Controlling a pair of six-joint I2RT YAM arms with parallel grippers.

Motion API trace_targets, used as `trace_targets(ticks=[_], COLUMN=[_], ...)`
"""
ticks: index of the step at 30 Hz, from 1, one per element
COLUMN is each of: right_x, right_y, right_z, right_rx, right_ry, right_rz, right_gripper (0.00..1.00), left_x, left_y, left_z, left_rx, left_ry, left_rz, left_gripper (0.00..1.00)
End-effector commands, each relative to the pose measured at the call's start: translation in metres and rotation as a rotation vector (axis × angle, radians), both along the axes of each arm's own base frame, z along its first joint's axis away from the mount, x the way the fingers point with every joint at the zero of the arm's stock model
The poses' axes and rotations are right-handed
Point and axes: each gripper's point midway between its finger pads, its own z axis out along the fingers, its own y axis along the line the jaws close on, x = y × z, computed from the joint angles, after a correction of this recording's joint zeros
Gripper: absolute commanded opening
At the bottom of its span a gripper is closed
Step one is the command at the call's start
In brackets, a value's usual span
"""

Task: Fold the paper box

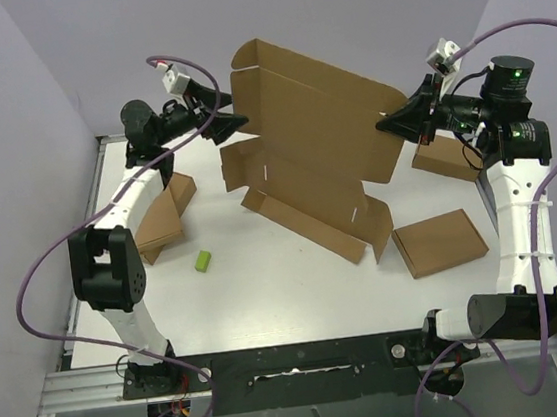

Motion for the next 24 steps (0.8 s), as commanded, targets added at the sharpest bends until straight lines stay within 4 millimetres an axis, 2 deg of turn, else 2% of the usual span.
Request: trace_targets(ticks=[1,5,10,11,15,20,24], right_x=[-0.018,-0.019,-0.018,-0.019,-0.018,-0.012,-0.006], right_y=[0.004,0.004,0.002,0.001,-0.003,-0.008,-0.006], right_z=[0.027,0.026,0.018,0.017,0.014,0.01,0.007], right_rx=[0.0,-0.005,-0.026,-0.03,-0.045,-0.066,-0.058], right_ry=[-0.094,-0.099,-0.096,-0.097,-0.104,-0.113,-0.096], right_rz=[0.044,0.045,0.035,0.032,0.013,-0.018,-0.004], right_gripper=[0.0,0.0,0.0,0.0,0.0,0.22,0.3], left_x=[-0.017,-0.021,-0.029,-0.03,-0.035,-0.04,-0.041], left_y=[-0.029,-0.041,-0.035,-0.034,-0.031,-0.03,-0.03], left_z=[0.015,0.012,0.023,0.024,0.026,0.026,0.025], left_rx=[0.014,0.001,-0.053,-0.057,-0.064,-0.052,-0.047], left_ry=[-0.108,-0.115,-0.148,-0.154,-0.166,-0.169,-0.167], left_rz=[-0.137,-0.195,-0.245,-0.253,-0.26,-0.272,-0.278], left_gripper=[0.78,0.54,0.12,0.0,0.0,0.0,0.0])
